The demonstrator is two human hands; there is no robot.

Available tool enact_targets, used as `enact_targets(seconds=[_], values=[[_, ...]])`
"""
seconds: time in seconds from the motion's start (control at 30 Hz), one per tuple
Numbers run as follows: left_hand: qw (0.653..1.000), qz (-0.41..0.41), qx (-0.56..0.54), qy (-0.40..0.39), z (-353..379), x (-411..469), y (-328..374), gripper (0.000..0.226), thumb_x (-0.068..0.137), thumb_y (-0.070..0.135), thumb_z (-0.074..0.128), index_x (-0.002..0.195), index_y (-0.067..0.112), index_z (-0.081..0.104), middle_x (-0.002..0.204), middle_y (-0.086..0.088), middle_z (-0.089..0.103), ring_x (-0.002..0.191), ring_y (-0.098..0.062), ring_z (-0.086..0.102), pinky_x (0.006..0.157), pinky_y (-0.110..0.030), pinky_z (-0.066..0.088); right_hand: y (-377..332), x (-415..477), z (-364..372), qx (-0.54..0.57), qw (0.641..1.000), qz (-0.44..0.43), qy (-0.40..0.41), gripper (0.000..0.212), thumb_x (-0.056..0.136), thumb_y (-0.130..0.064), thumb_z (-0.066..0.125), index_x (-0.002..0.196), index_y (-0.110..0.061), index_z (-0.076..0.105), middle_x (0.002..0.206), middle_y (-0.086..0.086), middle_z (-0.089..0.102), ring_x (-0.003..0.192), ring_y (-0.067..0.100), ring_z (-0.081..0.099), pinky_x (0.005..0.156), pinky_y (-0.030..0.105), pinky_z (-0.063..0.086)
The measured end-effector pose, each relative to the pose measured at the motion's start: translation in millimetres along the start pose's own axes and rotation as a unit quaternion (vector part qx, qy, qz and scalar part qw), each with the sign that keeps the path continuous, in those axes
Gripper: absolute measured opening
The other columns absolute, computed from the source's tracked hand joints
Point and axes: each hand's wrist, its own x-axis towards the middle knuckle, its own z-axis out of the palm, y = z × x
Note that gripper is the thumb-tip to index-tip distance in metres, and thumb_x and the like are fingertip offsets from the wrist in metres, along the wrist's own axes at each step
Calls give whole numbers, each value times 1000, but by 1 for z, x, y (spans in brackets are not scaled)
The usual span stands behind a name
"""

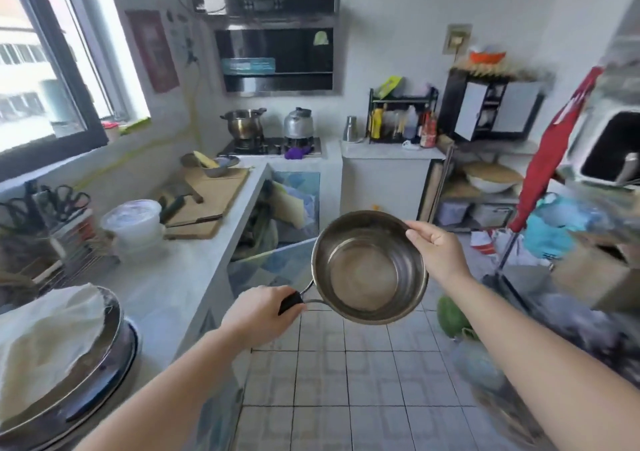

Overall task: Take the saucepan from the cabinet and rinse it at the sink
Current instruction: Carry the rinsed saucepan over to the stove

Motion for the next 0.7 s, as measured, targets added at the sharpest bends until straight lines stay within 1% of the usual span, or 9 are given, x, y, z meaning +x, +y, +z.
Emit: enact_targets(seconds=[0.07,0.13,0.2,0.27,0.4,0.5,0.57,0.63,0.7], values=[[1000,21,-3,-1,1,46,3,31,89,51,46,95,26,62,82,6,68,75,-19,62,65,-32,48,7,34,-8,-13,1000,-5,15,26,91,-17,56,114,-21,67,104,-10,67,105,12,61,97,34,47],[999,37,-4,-6,5,88,8,28,90,49,46,93,26,62,76,11,61,68,-14,55,60,-29,45,18,66,-18,-29,999,-8,32,28,92,-18,54,117,-21,66,105,-11,65,106,12,59,95,32,46],[999,52,-6,-10,14,129,15,25,90,48,46,90,27,59,74,12,57,66,-12,52,58,-28,40,35,100,-30,-39,998,-9,46,28,92,-20,54,117,-21,65,109,-9,66,109,13,59,97,34,46],[998,64,-11,-16,24,171,24,22,90,48,46,85,29,55,74,11,57,65,-12,52,57,-28,39,55,137,-43,-48,997,-7,51,28,92,-22,54,117,-22,66,116,-5,68,111,15,60,98,37,47],[998,66,-7,-13,46,257,48,27,90,47,47,93,25,62,76,11,59,67,-12,52,59,-27,39,96,213,-73,-45,998,-4,48,28,92,-20,54,118,-20,65,115,-3,68,110,14,60,96,32,46],[998,56,-8,-14,61,321,69,28,89,49,46,90,25,61,79,6,65,73,-18,59,61,-30,43,121,276,-96,-42,999,1,35,29,93,-18,53,119,-18,64,116,-1,67,109,14,58,94,30,44],[999,40,-11,-15,69,358,84,29,88,51,46,89,26,60,76,6,64,74,-20,60,63,-32,45,136,312,-111,-39,999,10,29,29,93,-17,53,119,-17,64,113,-2,66,109,15,58,92,29,43],[999,35,-6,-23,75,393,98,31,88,52,45,90,25,60,78,4,66,76,-23,61,64,-33,46,149,348,-123,-36,999,13,30,28,93,-17,53,119,-16,64,112,-1,67,109,17,59,93,30,44],[999,25,-5,-30,79,426,108,31,89,52,45,92,26,60,81,3,69,79,-24,63,65,-32,45,161,381,-131,-36,999,19,33,29,92,-18,53,119,-15,64,116,3,67,111,19,59,95,34,46]])
